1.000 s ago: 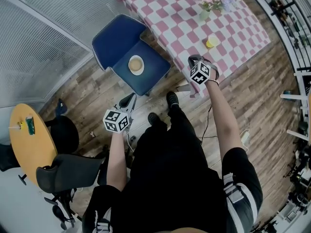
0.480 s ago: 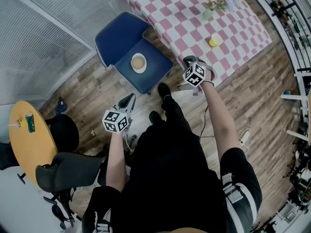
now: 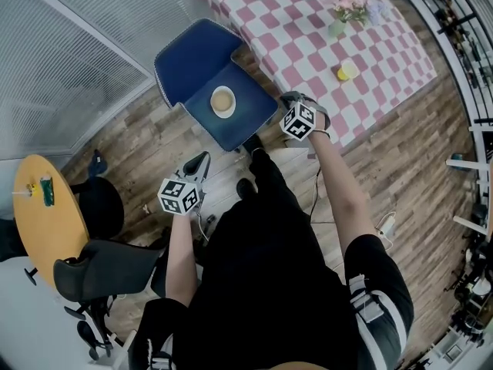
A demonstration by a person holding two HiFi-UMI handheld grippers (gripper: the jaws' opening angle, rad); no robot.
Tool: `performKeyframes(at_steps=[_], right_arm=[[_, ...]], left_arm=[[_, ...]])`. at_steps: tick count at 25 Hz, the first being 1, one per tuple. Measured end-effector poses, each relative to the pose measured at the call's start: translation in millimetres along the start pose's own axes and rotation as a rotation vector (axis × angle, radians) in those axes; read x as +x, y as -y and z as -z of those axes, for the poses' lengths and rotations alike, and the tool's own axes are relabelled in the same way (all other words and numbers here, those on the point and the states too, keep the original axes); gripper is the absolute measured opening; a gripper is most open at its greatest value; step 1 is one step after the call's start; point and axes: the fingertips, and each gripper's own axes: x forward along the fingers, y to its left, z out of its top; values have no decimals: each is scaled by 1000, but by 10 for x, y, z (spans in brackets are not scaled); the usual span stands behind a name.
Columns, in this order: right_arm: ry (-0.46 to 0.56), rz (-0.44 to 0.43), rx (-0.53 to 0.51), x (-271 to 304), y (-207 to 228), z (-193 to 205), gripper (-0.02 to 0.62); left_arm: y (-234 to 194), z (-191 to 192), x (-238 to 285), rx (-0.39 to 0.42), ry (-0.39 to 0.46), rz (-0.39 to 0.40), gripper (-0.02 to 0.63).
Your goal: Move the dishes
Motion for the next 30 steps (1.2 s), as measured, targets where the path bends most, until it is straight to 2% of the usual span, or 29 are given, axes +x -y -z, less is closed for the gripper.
performKeyframes(at_steps=[8,14,30], right_arm=[[4,-48,-19,358,123,-83,18],[-5,-118,-52,687,29,-138,18],[21,-254,-80,1546,-74,-574,18]], left_arm=[[-165,-89,299,-10,-17,3,28],[-315,-106,539,-48,-21,-5,29],[-957,-188,872,-150,5,-102,29]])
